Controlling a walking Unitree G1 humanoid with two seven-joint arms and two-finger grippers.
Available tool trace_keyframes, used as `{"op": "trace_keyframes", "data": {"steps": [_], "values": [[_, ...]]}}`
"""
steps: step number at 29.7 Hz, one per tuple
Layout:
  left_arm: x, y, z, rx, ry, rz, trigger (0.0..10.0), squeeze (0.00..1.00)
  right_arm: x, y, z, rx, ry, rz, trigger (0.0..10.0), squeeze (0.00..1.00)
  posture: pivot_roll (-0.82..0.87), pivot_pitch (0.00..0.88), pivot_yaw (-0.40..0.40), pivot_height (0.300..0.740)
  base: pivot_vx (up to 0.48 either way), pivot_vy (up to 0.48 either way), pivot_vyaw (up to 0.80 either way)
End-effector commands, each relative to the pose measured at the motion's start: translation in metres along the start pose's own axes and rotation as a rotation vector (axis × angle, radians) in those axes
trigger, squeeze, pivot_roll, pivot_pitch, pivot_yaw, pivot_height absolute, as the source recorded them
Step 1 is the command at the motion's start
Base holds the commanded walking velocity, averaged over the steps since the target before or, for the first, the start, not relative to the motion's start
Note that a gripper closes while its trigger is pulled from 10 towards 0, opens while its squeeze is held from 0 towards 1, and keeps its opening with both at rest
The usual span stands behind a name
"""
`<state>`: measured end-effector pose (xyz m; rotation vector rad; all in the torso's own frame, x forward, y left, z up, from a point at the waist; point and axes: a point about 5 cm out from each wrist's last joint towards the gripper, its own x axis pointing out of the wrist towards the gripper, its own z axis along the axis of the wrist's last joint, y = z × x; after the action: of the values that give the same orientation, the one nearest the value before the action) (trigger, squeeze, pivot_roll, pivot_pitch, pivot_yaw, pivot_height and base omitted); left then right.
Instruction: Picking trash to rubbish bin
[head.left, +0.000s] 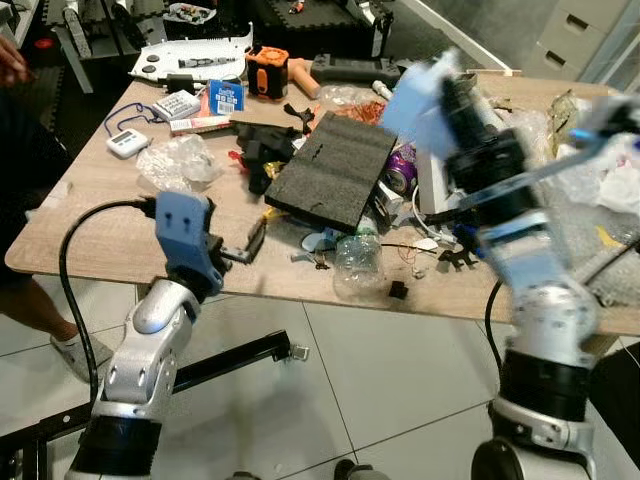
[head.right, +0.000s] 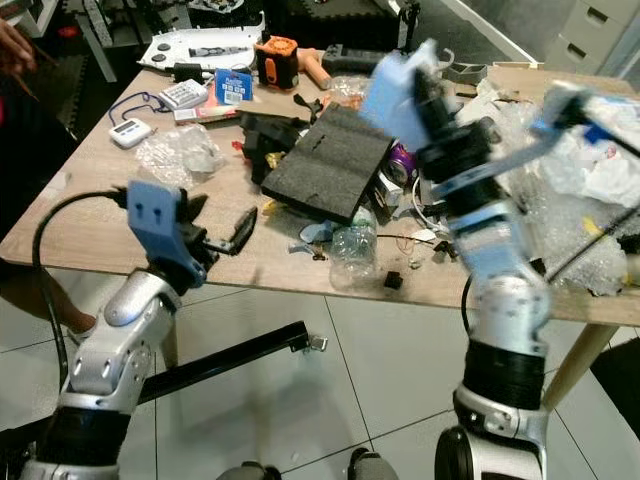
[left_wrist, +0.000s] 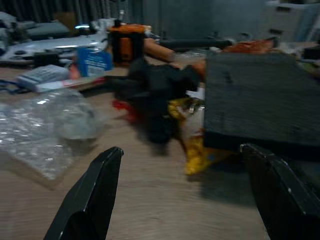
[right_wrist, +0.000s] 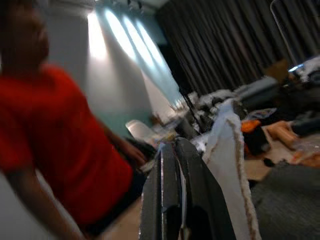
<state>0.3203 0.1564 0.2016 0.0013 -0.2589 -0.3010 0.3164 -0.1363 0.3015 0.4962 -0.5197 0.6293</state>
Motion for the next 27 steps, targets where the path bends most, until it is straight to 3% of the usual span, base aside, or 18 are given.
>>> {"op": "trace_keyframes", "data": {"steps": [1,10,19,27], "values": [[-0.002,0.005,-0.005,0.018,0.026,0.025,10.0,0.0,-0.003,0.001,-0.005,-0.089,0.02,-0.024,10.0,0.0,0.03,0.168,-0.003,0.74,0.0,0.0,0.0],[-0.003,0.002,-0.009,-0.003,0.03,0.051,10.0,0.0,-0.006,0.012,-0.03,-0.256,0.1,-0.02,10.0,0.0,0.03,0.176,-0.001,0.74,0.0,0.0,0.0],[0.0,-0.003,-0.011,-0.032,0.028,0.055,10.0,0.0,-0.008,-0.002,-0.022,-0.292,0.027,-0.158,10.0,0.0,0.02,0.19,-0.012,0.74,0.0,0.0,0.0],[-0.001,-0.005,-0.011,-0.038,0.033,0.048,10.0,0.0,-0.01,-0.005,-0.021,-0.297,0.02,-0.184,10.0,0.0,0.02,0.187,-0.009,0.74,0.0,0.0,0.0]]}}
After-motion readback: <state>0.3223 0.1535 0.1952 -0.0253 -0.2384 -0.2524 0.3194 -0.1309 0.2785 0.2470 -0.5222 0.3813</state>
